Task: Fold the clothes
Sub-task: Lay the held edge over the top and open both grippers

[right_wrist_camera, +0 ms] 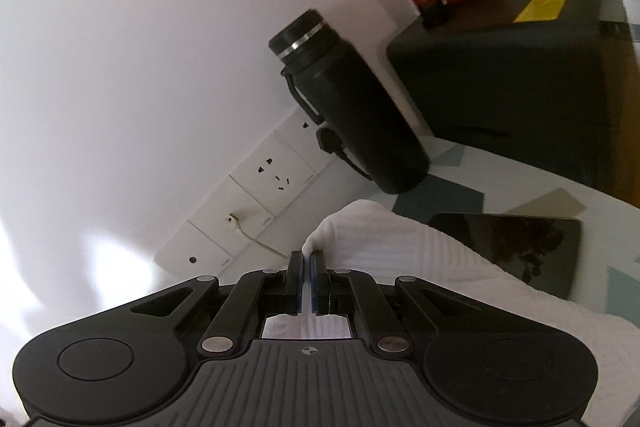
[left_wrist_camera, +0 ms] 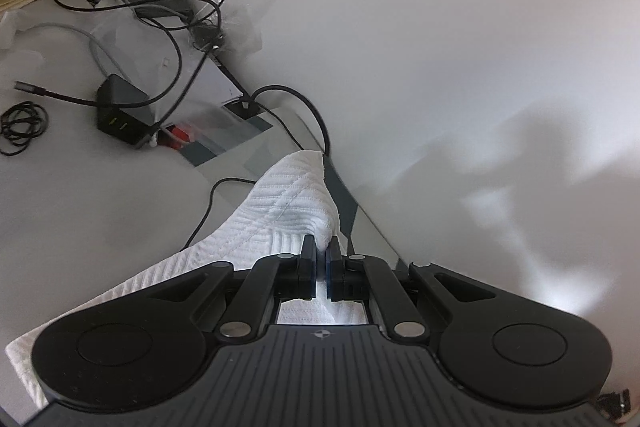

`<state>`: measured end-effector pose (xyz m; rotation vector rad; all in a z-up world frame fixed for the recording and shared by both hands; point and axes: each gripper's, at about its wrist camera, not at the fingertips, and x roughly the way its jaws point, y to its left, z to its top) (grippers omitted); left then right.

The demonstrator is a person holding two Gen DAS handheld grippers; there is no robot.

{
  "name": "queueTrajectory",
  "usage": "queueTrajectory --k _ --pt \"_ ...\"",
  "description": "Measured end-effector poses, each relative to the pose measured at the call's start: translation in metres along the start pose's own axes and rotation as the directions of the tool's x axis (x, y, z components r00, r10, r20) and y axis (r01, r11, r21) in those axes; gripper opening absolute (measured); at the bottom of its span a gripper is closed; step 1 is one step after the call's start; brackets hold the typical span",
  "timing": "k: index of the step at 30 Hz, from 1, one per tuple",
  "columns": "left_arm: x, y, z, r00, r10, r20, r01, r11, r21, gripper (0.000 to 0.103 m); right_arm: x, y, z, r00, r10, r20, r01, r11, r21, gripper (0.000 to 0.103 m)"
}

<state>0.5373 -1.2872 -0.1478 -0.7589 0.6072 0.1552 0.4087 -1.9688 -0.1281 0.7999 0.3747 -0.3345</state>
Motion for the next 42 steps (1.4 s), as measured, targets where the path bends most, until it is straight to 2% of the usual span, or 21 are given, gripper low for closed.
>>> queueTrajectory --k 5,9,11,12,13,14,15,16,19,21,23,24,28,30,31,33,35,38,41,42 --pt "0.038 -0.009 -0.004 0.999 0.042 -0.021 -0.042 0.999 0.02 0.004 0.041 0.001 -0.005 0.999 -0.039 -0.011 0.038 0.999 -0.038 0.003" --pt "0.066 -0.012 -0.012 0.994 0.1 -0.052 -0.097 0.994 0.049 0.004 0.074 -0.001 -0.016 0.992 -0.117 -0.045 0.113 0.991 -0.074 0.004" --pt "0.08 -0.013 -0.015 0.986 0.136 -0.093 -0.13 0.989 0.072 0.009 0.084 0.0 -0.021 0.986 -0.156 -0.054 0.149 0.982 -0.114 0.013" --pt "0.084 -0.014 -0.015 0.981 0.159 -0.107 -0.149 0.984 0.097 0.013 0.087 0.001 -0.023 0.984 -0.172 -0.052 0.163 0.977 -0.14 0.031" --pt "0.085 -0.016 -0.015 0.98 0.168 -0.107 -0.154 0.98 0.128 0.024 0.086 0.003 -0.024 0.983 -0.177 -0.043 0.168 0.973 -0.161 0.048" --pt "0.083 -0.017 -0.014 0.981 0.166 -0.099 -0.149 0.976 0.158 0.042 0.084 0.006 -0.025 0.983 -0.18 -0.032 0.171 0.969 -0.18 0.053" --pt "0.081 -0.019 -0.013 0.983 0.163 -0.09 -0.144 0.972 0.187 0.054 0.08 0.009 -0.026 0.984 -0.176 -0.023 0.169 0.966 -0.196 0.06" --pt "0.078 -0.021 -0.012 0.984 0.158 -0.079 -0.138 0.967 0.216 0.074 0.075 0.013 -0.026 0.983 -0.183 -0.008 0.177 0.959 -0.22 0.068" --pt "0.06 -0.027 -0.01 0.991 0.124 -0.056 -0.1 0.942 0.321 0.084 0.054 0.025 -0.03 0.98 -0.193 0.038 0.196 0.938 -0.287 0.088" --pt "0.046 -0.032 -0.013 0.992 0.115 -0.057 -0.083 0.913 0.399 0.092 0.036 0.032 -0.038 0.984 -0.168 0.064 0.18 0.933 -0.312 0.097" --pt "0.035 -0.037 -0.022 0.99 0.119 -0.07 -0.07 0.872 0.484 0.096 0.026 0.043 -0.051 0.989 -0.148 0.024 0.145 0.91 -0.389 0.1" --pt "0.033 -0.041 -0.03 0.989 0.123 -0.085 -0.059 0.843 0.535 0.097 0.024 0.05 -0.06 0.991 -0.137 -0.007 0.12 0.888 -0.444 0.1" --pt "0.028 -0.056 -0.066 0.98 0.132 -0.147 0.009 0.711 0.704 0.099 0.034 0.08 -0.105 0.992 -0.095 -0.081 0.016 0.742 -0.67 0.102" --pt "0.032 -0.063 -0.084 0.977 0.124 -0.172 0.046 0.667 0.744 0.099 0.047 0.093 -0.123 0.99 -0.092 -0.104 -0.014 0.678 -0.734 0.102" --pt "0.035 -0.067 -0.092 0.976 0.12 -0.184 0.063 0.65 0.757 0.1 0.056 0.098 -0.128 0.989 -0.103 -0.11 -0.014 0.664 -0.747 0.102" --pt "0.044 -0.074 -0.103 0.974 0.11 -0.2 0.084 0.643 0.761 0.1 0.08 0.103 -0.131 0.98 -0.15 -0.134 0.0 0.668 -0.744 0.102" --pt "0.059 -0.081 -0.11 0.973 0.12 -0.198 0.076 0.644 0.762 0.1 0.108 0.104 -0.13 0.957 -0.223 -0.186 0.022 0.695 -0.718 0.102" --pt "0.081 -0.09 -0.12 0.971 0.14 -0.192 0.056 0.65 0.758 0.1 0.132 0.099 -0.129 0.941 -0.268 -0.208 0.056 0.727 -0.685 0.102" --pt "0.1 -0.086 -0.115 0.968 0.151 -0.199 0.031 0.716 0.698 0.102 0.141 0.097 -0.126 0.951 -0.248 -0.182 0.053 0.715 -0.697 0.102" --pt "0.103 -0.085 -0.113 0.971 0.147 -0.188 0.025 0.721 0.693 0.102 0.143 0.095 -0.125 0.954 -0.24 -0.179 0.048 0.712 -0.701 0.102"
